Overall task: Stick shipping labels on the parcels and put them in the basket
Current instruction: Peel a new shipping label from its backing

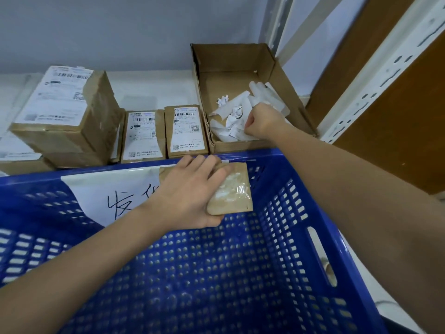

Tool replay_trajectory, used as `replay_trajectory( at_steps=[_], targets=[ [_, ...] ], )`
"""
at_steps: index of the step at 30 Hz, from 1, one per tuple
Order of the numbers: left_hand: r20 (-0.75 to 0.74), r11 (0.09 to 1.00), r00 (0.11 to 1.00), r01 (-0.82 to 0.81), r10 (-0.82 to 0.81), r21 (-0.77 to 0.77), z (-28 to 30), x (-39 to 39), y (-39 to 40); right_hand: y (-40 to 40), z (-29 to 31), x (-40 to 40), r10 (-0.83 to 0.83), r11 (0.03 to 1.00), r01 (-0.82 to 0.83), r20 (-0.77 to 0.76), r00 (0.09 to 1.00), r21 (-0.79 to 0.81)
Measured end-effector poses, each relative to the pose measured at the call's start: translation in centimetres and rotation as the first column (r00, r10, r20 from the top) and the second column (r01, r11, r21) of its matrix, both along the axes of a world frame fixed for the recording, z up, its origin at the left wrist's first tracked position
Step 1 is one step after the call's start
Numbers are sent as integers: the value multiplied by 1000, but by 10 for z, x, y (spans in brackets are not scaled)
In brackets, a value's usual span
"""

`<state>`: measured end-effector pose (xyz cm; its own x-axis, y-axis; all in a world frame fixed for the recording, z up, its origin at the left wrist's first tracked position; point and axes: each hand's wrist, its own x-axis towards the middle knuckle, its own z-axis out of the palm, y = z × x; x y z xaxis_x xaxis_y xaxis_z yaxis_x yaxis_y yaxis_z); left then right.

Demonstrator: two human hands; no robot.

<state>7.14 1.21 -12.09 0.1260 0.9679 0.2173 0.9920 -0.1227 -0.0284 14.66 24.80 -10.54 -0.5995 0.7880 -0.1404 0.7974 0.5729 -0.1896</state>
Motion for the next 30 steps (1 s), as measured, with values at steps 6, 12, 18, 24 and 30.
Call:
replay_trajectory(
  at_steps=[6,12,18,24,30],
  targets=[
    [-35,999,999,-30,30,-17,6,-6,-8,0,2,4,-5,987,-6,-66,998,-162],
    [-53,992,994,-98,94,-77,20,-14,-19,-19,24,22,139,989,-146,-243,960,-12],
    [27,978,989,-142,147,-153,49,-12,-34,-92,61,57,490,852,-518,-227,842,-81],
    [29,985,989,-141,144,-96,68,-10,-55,-151,80,77,650,739,-667,-161,742,-90],
    [6,995,995,-102,102,-5,89,-5,-80,-178,90,78,679,722,-691,-228,698,32]
  ],
)
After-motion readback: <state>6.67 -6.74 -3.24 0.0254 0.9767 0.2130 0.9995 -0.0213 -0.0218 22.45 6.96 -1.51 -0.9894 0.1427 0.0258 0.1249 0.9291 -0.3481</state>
